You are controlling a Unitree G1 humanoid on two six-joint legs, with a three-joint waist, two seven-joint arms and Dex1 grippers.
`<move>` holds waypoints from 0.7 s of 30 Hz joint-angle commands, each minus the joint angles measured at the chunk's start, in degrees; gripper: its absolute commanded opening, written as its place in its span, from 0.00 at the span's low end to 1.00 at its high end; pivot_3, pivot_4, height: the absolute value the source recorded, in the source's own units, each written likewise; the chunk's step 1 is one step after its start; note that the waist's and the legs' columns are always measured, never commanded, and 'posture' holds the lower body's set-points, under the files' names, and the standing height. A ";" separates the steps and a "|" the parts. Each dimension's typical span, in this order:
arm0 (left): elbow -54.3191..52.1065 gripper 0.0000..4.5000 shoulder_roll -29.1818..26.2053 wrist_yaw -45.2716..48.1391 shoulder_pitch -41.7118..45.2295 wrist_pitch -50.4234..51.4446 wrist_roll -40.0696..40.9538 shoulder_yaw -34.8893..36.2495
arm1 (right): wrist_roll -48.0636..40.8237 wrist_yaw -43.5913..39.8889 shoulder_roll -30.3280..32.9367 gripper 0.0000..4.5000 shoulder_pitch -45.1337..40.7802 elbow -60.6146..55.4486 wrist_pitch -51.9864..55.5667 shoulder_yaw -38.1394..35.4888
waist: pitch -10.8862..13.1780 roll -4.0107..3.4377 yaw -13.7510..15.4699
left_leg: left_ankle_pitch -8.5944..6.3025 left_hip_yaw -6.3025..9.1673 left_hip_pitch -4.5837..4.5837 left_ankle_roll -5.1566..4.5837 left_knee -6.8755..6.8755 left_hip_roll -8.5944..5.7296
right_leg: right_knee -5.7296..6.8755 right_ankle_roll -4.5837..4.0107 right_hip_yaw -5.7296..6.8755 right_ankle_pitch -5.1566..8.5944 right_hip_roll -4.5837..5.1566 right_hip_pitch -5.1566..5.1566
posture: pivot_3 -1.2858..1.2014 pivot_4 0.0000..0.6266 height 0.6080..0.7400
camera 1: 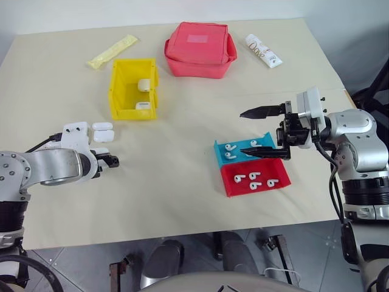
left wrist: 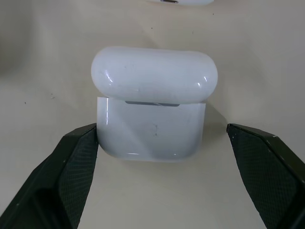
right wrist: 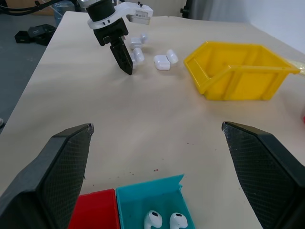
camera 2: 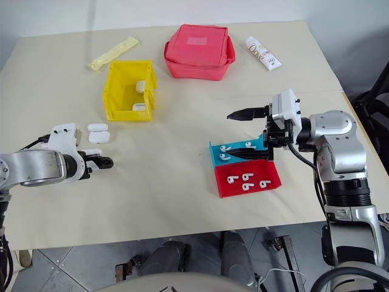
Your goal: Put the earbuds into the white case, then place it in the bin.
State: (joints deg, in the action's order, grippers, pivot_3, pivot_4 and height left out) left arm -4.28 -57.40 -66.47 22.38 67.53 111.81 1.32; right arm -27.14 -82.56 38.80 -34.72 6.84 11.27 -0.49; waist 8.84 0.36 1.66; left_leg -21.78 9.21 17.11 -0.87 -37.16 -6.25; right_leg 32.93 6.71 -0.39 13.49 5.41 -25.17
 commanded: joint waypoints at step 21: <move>-0.98 0.61 -11.00 10.51 -1.85 0.09 -1.36 -2.26 | -1.25 1.31 2.51 1.00 0.30 -2.47 0.40 -2.15 | -0.03 0.00 -0.05 | 0.00 -0.17 0.06 0.00 0.03 0.03 | 0.07 0.00 -0.03 0.00 -0.03 -0.17 | 0.52 0.24 1.00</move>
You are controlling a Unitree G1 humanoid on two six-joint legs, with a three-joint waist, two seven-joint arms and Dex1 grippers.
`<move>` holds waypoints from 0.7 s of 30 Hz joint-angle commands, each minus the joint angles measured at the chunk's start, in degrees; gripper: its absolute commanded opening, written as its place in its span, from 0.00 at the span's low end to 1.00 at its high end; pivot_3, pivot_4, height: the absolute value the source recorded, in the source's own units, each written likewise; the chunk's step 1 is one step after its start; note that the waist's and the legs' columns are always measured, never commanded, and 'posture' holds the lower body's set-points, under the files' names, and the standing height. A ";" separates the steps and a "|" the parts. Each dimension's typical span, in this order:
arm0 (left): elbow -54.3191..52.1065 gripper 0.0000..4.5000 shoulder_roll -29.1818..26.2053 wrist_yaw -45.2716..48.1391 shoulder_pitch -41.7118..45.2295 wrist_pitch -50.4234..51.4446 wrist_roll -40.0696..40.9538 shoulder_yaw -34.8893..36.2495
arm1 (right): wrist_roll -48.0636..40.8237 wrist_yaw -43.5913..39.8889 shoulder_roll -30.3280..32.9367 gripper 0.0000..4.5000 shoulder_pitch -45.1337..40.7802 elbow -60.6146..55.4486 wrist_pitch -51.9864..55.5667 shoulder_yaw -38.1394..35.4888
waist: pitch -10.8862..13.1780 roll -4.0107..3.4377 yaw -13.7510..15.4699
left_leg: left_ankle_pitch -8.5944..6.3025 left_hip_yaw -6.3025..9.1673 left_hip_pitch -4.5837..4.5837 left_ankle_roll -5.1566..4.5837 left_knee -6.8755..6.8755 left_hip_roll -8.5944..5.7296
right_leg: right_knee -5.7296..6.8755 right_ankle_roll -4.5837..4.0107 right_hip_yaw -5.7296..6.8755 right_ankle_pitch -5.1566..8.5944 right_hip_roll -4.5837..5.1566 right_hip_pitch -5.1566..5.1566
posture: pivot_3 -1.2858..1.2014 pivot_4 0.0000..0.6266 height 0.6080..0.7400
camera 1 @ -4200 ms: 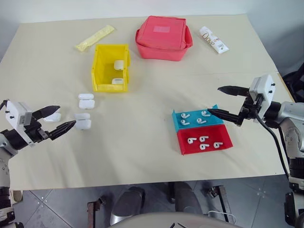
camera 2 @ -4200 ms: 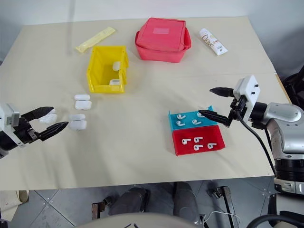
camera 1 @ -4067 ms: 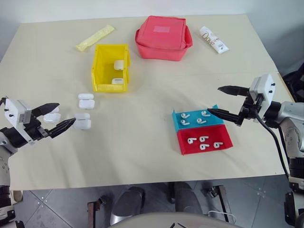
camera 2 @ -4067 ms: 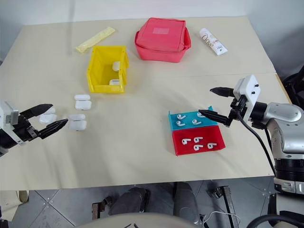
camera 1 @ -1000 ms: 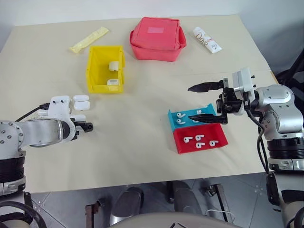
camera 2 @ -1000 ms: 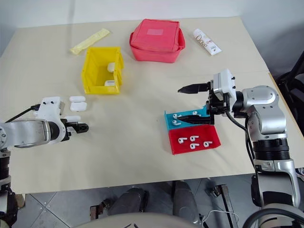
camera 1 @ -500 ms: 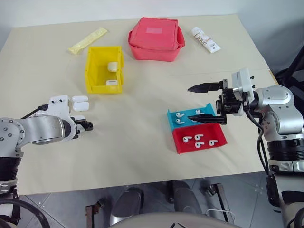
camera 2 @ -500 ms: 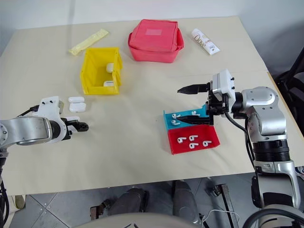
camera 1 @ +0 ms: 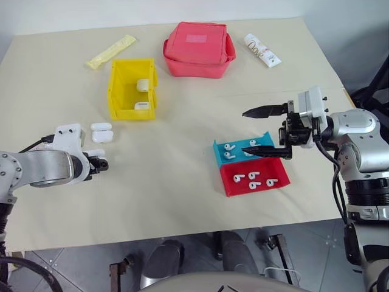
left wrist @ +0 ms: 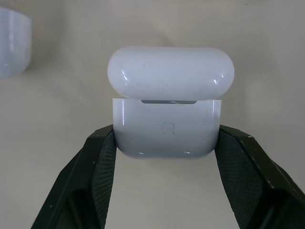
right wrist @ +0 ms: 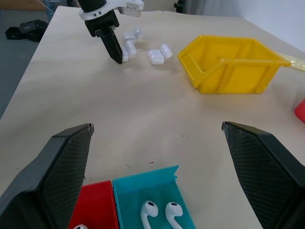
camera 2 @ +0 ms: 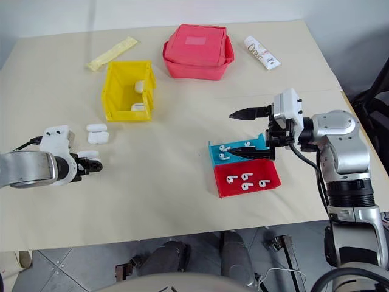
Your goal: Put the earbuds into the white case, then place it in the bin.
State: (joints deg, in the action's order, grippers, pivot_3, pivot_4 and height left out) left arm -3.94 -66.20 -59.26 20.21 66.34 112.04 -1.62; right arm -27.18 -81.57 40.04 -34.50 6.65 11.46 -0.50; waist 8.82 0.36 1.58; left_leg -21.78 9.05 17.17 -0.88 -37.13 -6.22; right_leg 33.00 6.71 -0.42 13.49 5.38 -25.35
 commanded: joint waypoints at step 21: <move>-11.71 0.61 24.54 101.92 -6.26 -57.27 -69.98 -0.43 | -1.91 19.61 7.22 1.00 13.89 -22.45 19.86 -7.85 | -0.16 -0.13 0.59 | 0.01 -0.13 0.21 -0.08 -0.04 0.04 | -0.39 0.04 0.09 -0.09 0.06 0.00 | 0.52 0.24 1.00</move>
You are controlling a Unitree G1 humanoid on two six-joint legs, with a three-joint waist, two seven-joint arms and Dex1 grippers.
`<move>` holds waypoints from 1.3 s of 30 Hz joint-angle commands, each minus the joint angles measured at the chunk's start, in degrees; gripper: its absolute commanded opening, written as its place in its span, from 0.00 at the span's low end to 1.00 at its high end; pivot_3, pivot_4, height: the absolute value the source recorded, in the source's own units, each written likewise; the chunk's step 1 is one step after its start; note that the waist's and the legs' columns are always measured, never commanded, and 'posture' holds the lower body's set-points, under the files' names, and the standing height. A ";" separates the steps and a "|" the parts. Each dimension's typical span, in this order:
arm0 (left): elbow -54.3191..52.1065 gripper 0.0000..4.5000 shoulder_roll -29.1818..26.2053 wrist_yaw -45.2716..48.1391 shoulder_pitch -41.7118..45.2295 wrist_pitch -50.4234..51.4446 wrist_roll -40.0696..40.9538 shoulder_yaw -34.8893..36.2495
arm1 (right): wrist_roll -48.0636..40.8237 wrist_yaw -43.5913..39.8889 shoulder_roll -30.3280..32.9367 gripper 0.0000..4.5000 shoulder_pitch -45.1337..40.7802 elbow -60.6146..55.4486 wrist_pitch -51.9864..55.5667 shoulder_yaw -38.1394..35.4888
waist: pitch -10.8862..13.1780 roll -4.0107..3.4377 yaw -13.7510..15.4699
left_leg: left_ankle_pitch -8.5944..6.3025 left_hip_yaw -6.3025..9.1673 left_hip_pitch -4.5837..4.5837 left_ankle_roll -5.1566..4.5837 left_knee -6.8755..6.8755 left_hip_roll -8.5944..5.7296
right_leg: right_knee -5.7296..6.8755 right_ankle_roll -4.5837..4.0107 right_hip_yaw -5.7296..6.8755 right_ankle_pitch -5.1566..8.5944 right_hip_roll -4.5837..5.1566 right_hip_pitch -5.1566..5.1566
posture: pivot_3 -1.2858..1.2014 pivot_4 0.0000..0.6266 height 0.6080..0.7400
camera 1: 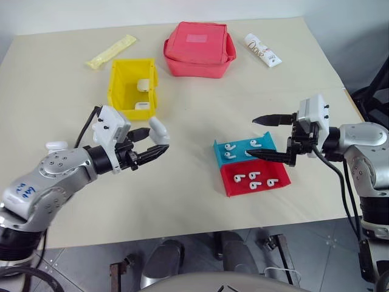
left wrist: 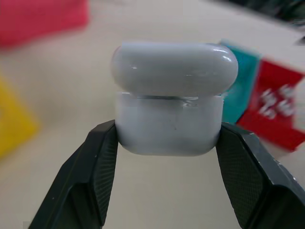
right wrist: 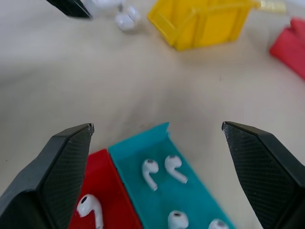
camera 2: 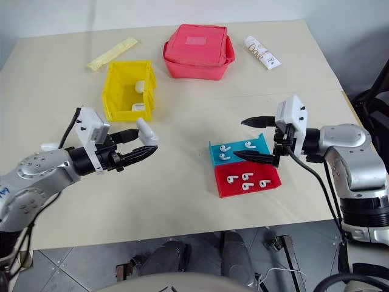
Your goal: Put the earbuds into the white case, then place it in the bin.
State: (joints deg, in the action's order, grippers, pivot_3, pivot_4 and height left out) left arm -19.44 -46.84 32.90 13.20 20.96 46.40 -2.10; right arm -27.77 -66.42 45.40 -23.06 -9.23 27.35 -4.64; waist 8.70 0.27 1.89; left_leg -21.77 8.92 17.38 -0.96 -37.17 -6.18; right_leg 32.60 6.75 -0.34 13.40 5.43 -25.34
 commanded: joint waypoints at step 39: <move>18.43 0.61 28.07 35.26 -4.19 -35.96 -17.75 -2.56 | -14.67 31.49 16.65 0.60 22.08 -44.17 42.45 -12.01 | -0.16 0.15 2.90 | -0.29 -0.02 0.00 -0.53 -0.59 -0.01 | -0.83 0.41 0.06 -0.42 -0.06 0.62 | 0.52 0.24 1.00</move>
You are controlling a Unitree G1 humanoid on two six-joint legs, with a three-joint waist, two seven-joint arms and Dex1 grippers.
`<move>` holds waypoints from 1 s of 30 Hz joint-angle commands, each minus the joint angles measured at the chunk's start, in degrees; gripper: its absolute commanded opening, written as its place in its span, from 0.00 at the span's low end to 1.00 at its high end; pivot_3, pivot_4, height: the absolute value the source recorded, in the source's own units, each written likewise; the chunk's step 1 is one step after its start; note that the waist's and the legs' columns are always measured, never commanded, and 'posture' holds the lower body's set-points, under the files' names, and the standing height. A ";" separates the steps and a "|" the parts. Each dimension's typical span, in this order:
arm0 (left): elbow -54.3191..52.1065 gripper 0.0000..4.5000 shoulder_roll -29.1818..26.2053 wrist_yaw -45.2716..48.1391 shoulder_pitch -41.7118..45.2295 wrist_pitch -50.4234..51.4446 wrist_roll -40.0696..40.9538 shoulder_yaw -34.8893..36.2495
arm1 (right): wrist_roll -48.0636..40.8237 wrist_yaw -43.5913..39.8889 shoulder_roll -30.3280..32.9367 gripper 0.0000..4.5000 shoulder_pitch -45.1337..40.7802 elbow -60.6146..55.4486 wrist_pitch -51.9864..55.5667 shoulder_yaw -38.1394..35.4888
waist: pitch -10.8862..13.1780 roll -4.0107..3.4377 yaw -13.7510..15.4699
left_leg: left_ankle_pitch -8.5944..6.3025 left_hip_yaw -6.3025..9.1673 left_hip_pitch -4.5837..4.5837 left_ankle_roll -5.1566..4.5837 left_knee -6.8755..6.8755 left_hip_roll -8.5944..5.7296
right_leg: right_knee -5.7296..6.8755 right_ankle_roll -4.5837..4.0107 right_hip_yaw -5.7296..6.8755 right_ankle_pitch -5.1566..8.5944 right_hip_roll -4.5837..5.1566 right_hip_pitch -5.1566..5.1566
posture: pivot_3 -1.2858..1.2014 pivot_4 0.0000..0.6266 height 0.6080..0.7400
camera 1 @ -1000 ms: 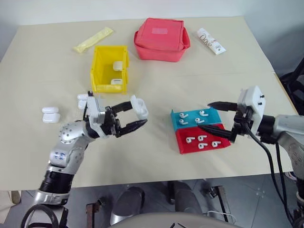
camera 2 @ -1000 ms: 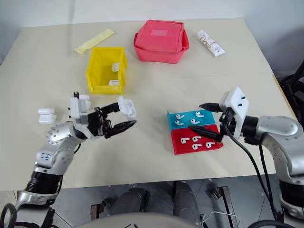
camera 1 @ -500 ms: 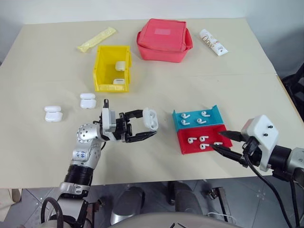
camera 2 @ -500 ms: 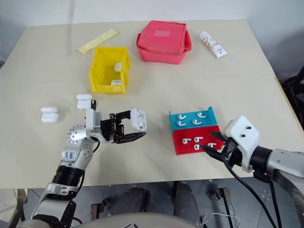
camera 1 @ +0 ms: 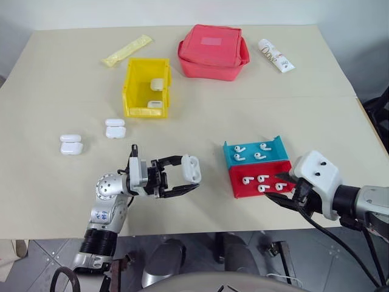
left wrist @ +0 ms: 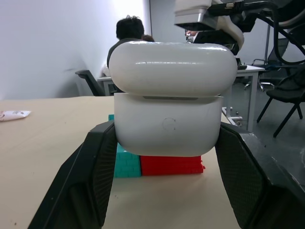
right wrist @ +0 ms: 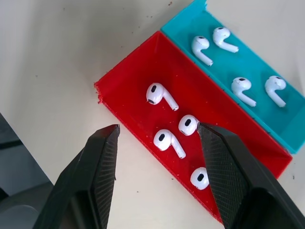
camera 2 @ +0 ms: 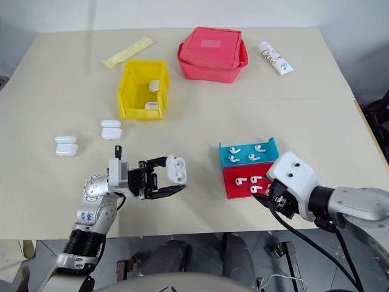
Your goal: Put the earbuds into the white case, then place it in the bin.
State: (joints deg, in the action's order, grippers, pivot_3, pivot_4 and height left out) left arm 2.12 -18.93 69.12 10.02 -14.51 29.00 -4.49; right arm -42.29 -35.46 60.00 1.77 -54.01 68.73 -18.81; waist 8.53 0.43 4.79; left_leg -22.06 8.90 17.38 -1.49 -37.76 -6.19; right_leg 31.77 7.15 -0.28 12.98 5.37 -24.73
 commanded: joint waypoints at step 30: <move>-14.69 0.61 -0.08 -8.90 -9.70 2.05 -2.13 -2.10 | 12.64 -9.05 16.57 0.48 -22.82 12.65 -2.32 31.50 | 0.13 -0.22 -0.07 | -0.07 -0.03 0.03 -0.03 0.03 0.02 | -0.14 0.03 0.04 -0.02 0.00 0.00 | 0.52 0.24 1.00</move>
State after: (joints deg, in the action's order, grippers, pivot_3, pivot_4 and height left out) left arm -9.01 -18.83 60.72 1.15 -11.78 26.71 -6.32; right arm -31.24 -42.99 75.31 -20.11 -41.32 68.13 12.62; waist 8.66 0.20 4.72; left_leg -22.13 8.87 17.42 -1.52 -37.73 -6.17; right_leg 31.63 7.18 -0.24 12.97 5.37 -24.73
